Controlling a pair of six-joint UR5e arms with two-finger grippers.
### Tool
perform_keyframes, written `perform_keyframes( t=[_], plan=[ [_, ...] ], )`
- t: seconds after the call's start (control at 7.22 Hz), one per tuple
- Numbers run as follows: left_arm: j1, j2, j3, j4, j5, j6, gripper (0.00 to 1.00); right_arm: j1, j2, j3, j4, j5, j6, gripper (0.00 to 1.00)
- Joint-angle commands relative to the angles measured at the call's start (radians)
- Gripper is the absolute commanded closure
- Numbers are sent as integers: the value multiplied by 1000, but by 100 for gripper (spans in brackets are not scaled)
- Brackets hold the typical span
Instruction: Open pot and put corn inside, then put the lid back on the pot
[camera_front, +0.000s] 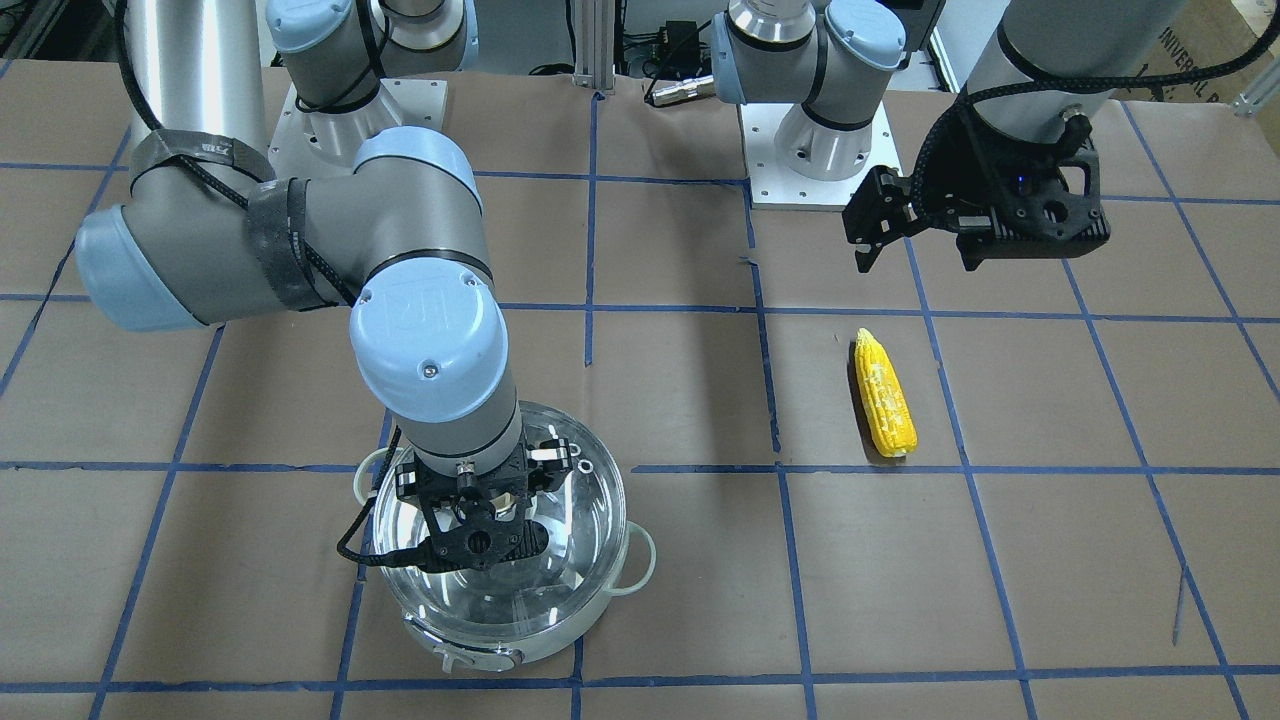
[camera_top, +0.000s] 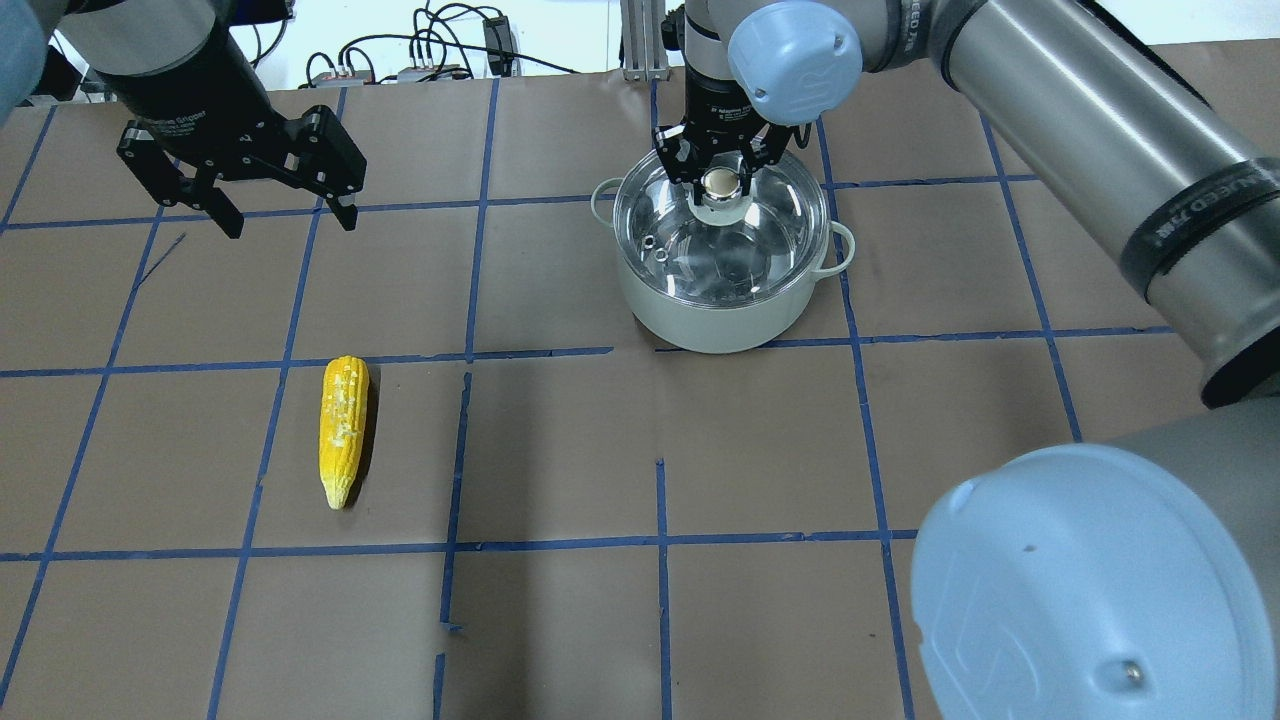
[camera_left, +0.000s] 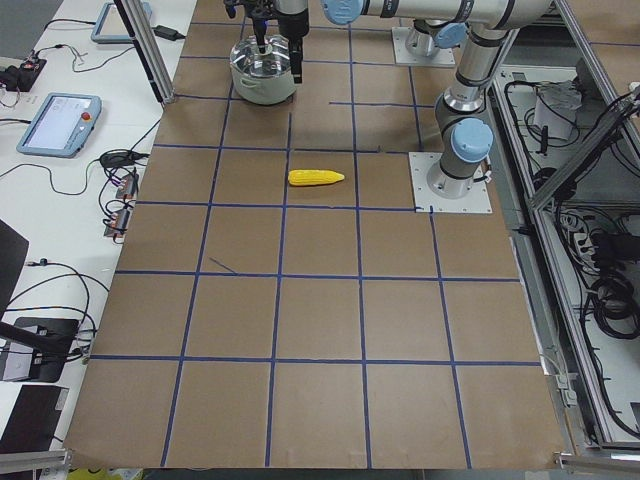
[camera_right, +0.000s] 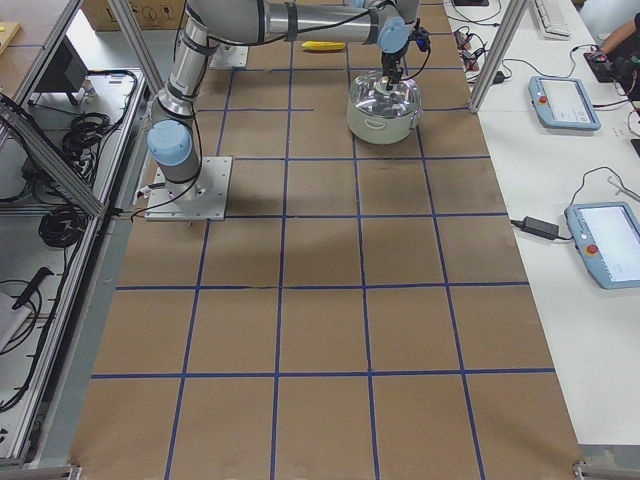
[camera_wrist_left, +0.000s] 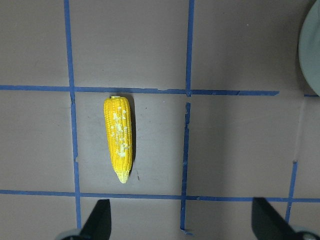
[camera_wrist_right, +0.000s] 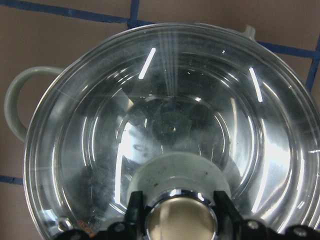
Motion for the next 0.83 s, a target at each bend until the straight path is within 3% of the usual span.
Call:
perform_keyframes(
  t=[0.0,0.28,0.55,0.69],
  plan=[
    [0,0,1,0,0,-2,0,-4,-3,-41,24,-4,-3,63],
    [0,0,1,0,0,0,0,-26,-40,-130,169,-3,-24,65],
    [0,2,-4,-4,3,3,0,-38,-162,-78,223,-4,-56,67],
    [15,12,-40,-5,2,46,0,-64,-263,10,224,-3,-81,67]
  ],
)
